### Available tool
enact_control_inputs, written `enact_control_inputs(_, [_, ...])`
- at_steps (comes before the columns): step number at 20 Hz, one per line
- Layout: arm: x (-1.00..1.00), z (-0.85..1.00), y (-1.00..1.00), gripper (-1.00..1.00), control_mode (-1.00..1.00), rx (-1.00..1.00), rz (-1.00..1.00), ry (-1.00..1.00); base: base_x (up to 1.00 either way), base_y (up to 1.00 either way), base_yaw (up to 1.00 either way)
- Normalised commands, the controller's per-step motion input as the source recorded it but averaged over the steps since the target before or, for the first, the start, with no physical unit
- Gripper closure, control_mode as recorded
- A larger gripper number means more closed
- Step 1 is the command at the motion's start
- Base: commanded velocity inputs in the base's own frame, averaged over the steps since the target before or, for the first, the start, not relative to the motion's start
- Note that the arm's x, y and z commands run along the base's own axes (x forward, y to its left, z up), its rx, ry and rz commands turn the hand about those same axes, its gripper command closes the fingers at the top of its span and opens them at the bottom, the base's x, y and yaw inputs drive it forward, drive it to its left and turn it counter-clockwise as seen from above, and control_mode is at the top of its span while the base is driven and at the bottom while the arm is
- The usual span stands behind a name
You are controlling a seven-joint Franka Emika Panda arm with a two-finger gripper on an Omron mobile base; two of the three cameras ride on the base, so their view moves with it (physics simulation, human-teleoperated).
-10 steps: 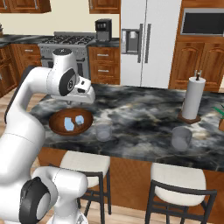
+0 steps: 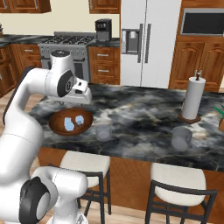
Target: There are four ice cubes in the ice bowl. Place two ice cubes in each glass of water.
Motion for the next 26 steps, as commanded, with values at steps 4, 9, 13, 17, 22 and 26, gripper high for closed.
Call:
enact_control_inputs(4, [0.0,-0.2,0.47,-1.0,-1.0,0.0,0.07,0.0,0.0,0.0,0.0])
enact_control_inputs(9, [0.0,-0.34,0.52,-1.0,-1.0,0.0,0.05,0.0,0.0,0.0,0.0])
enact_control_inputs(13, [0.09,-0.43,0.49,-1.0,-1.0,0.0,0.06,0.0,0.0,0.0,0.0])
enact_control_inputs(17, [0.27,-0.44,0.32,-1.0,-1.0,0.0,0.07,0.04,0.0,0.0,0.0])
enact_control_inputs(22, [0.43,-0.37,0.16,-1.0,-1.0,0.0,0.06,0.05,0.0,0.0,0.0])
enact_control_inputs(26, [0.45,-0.32,0.04,-1.0,-1.0,0.0,0.07,0.03,0.0,0.0,0.0])
